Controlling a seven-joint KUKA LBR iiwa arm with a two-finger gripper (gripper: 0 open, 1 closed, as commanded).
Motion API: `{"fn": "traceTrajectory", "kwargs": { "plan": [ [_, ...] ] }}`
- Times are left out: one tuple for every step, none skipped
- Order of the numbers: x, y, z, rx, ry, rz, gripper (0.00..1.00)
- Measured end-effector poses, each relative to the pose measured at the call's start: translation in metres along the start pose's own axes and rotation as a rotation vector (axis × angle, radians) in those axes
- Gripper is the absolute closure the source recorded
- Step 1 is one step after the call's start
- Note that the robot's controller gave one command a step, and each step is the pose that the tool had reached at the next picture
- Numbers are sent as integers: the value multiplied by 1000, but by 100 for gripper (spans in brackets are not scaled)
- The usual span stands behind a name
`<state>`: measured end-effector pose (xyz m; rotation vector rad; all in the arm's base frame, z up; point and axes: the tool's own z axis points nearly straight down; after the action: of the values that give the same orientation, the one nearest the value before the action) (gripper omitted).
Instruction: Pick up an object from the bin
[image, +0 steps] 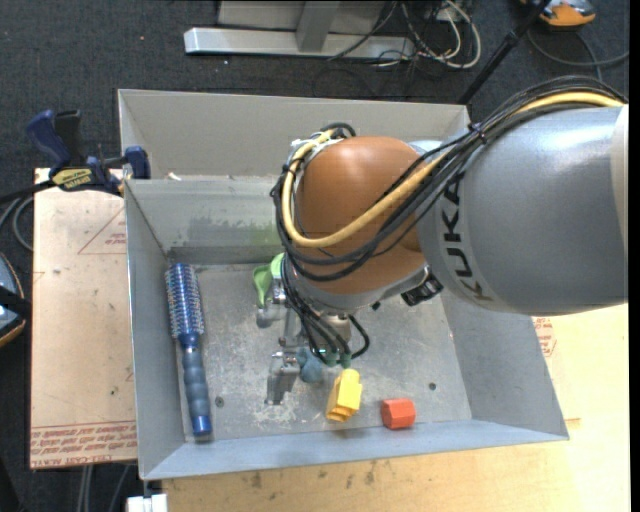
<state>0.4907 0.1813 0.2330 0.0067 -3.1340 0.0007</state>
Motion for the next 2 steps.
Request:
{"fn": "traceTrajectory", "kwargs": {
  "plan": [
    [-24, -70, 100, 1, -5, -347, 0],
    [-19, -130, 144, 2, -7, -751, 0]
  ]
}}
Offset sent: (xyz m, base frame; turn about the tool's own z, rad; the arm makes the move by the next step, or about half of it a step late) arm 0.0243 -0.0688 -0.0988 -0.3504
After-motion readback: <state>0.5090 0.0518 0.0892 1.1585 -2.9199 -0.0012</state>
